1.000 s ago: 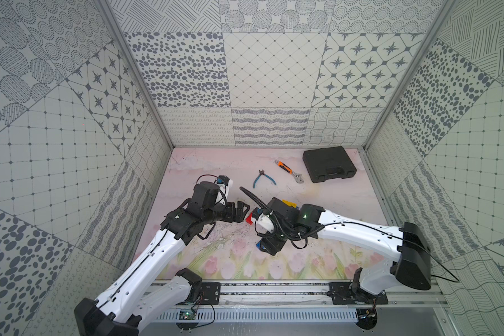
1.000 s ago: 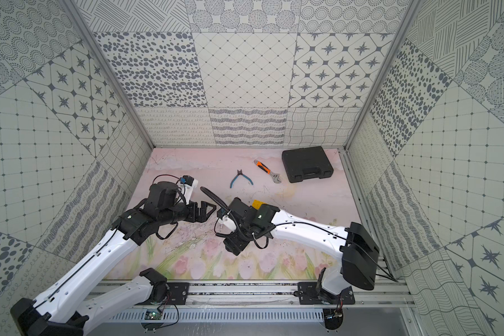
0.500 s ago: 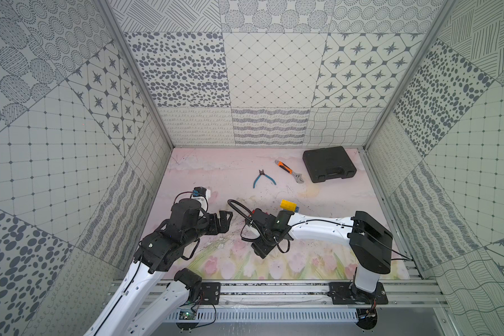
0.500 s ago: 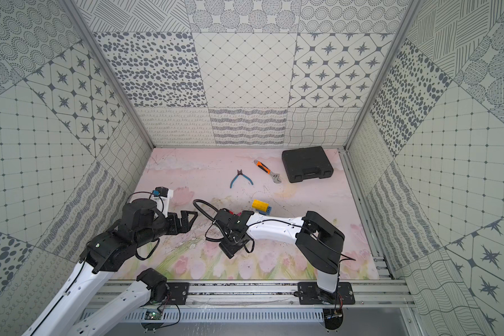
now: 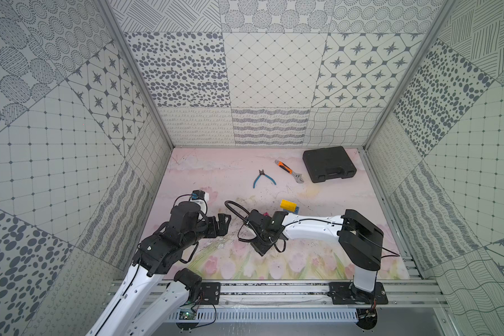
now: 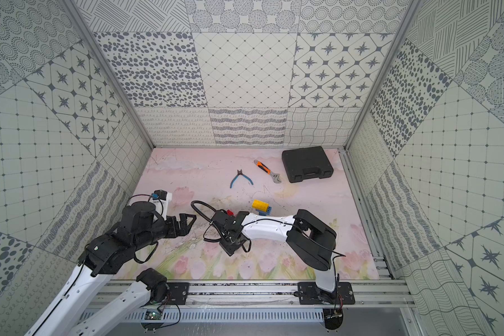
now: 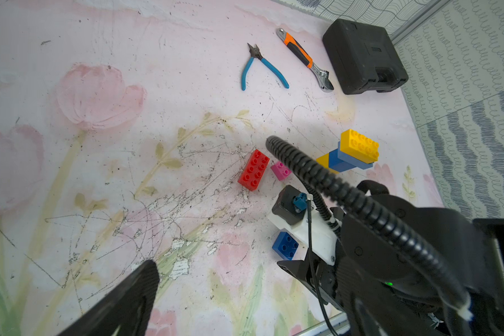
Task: Assemble a spoon with lego
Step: Pick up the lego brick from the center of the board.
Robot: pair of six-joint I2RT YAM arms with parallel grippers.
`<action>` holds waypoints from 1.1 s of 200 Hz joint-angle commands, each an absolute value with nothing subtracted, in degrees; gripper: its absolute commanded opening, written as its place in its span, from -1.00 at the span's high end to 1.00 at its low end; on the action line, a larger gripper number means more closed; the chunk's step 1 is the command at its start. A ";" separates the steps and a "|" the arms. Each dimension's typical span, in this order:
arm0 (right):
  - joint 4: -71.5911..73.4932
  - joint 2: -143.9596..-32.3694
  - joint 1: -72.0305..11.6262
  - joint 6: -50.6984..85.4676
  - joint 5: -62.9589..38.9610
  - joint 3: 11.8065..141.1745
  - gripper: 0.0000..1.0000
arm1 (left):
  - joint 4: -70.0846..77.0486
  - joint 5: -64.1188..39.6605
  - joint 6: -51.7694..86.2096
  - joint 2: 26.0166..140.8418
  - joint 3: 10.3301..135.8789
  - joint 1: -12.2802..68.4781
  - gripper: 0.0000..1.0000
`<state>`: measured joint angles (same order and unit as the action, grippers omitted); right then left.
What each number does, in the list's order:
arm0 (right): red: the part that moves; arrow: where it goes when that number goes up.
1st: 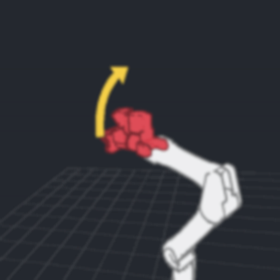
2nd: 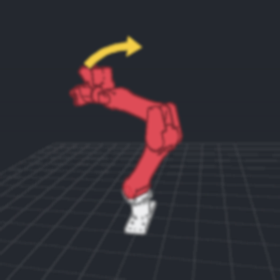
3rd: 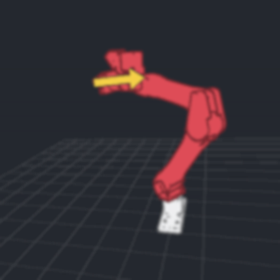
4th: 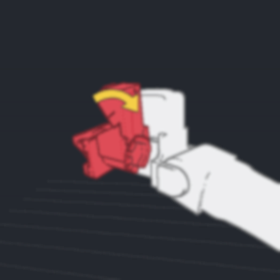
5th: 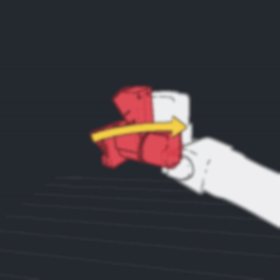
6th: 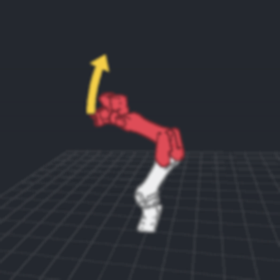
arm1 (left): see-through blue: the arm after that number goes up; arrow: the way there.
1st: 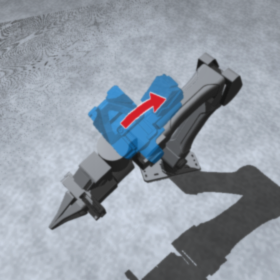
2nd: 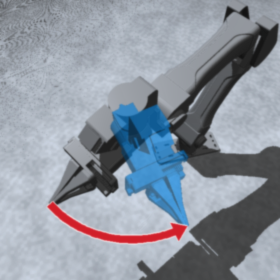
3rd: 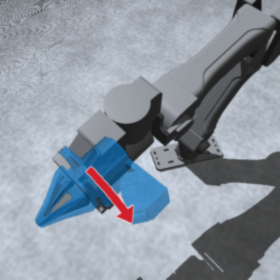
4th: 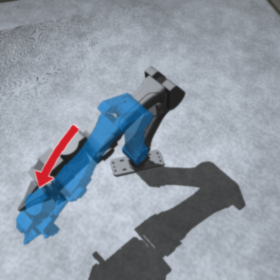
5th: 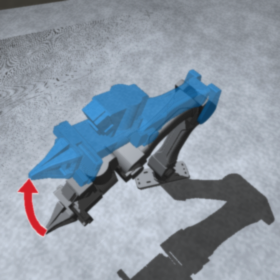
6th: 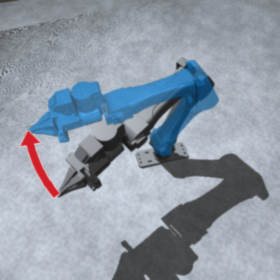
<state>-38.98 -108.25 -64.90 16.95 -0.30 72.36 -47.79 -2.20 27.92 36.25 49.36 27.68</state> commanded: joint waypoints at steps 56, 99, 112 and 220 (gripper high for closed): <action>-37.36 -109.82 -65.16 15.74 1.24 73.92 0.16 | -48.95 -1.41 27.27 35.92 48.89 27.42 -0.96; -37.92 -109.83 -65.13 15.21 1.17 74.27 0.30 | -49.35 -1.14 26.93 35.78 48.96 27.42 -0.96; -38.38 -109.52 -65.13 15.14 1.41 74.51 0.33 | -49.40 -1.23 26.90 35.75 49.04 27.42 -0.96; -46.12 -92.93 -59.92 10.86 -2.79 79.20 0.48 | -44.80 -4.55 26.46 36.43 50.86 27.42 -0.96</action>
<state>-43.55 -99.02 -62.83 12.78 -0.99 76.95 -48.97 -2.39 27.83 36.01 49.30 27.68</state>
